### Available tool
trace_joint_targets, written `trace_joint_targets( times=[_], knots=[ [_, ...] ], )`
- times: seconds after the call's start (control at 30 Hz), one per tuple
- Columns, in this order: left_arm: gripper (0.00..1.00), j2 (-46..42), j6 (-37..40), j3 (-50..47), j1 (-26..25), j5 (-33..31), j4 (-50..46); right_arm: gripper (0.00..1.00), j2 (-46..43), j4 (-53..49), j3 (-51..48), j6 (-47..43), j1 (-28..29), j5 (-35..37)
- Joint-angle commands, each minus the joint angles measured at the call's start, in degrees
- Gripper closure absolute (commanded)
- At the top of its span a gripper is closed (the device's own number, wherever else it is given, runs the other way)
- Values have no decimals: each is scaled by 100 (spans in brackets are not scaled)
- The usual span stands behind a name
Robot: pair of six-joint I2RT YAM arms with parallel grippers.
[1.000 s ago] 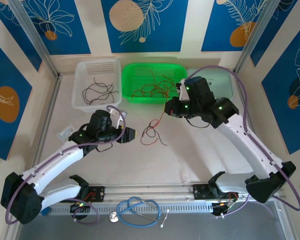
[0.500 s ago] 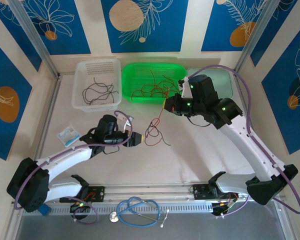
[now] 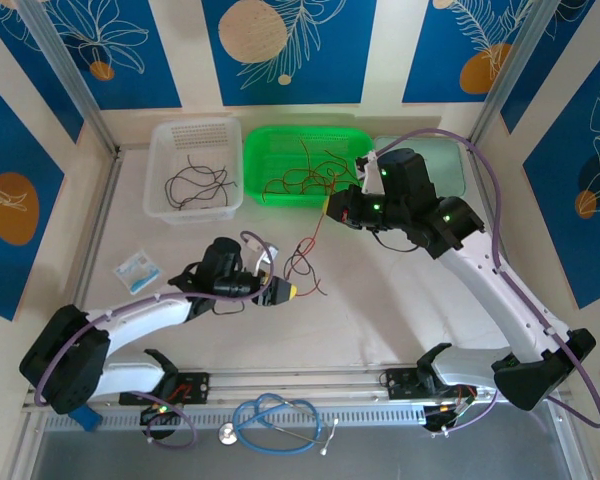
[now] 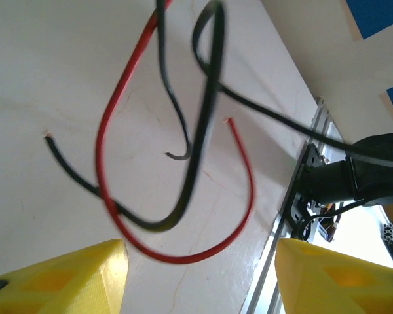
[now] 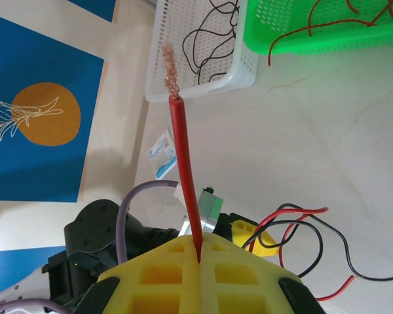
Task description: Untangle the cables
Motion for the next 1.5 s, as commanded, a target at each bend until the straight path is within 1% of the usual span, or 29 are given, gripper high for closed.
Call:
trace_joint_targets(
  times=[0.0, 0.13, 0.23, 0.33, 0.6, 0.8, 0.93, 1.13, 1.2, 1.37, 1.47],
  knots=[
    [39, 65, -68, -55, -59, 122, 169, 100, -107, 125, -61, 69, 35, -127],
    [39, 20, -37, -64, -74, 76, 0, 100, -104, 131, -48, 69, 54, -109],
    [36, -6, 72, -61, -74, -31, -269, 100, -103, 152, -45, 82, 80, -112],
    [35, 29, 149, -98, -70, -176, -308, 100, -100, 176, -51, 99, 106, -109],
    [35, 463, -139, 35, -74, -264, 568, 100, -76, 212, -83, 152, 199, -94],
    [39, 652, -265, 81, -74, -337, 941, 100, -94, 223, -145, 200, 269, -43],
    [48, 719, -338, 7, -74, -459, 1181, 100, -94, 246, -179, 234, 282, -33],
    [68, 873, -405, 14, -74, -556, 1355, 100, -85, 223, -115, 221, 280, -26],
    [73, 891, -408, 13, -74, -564, 1333, 100, -101, 191, -95, 219, 282, -4],
    [90, 789, -351, -20, -73, -634, 1119, 100, -159, 60, 44, 148, 207, 123],
    [94, 684, -281, -96, -74, -726, 935, 100, -246, -51, 204, 67, 80, 182]
  ],
)
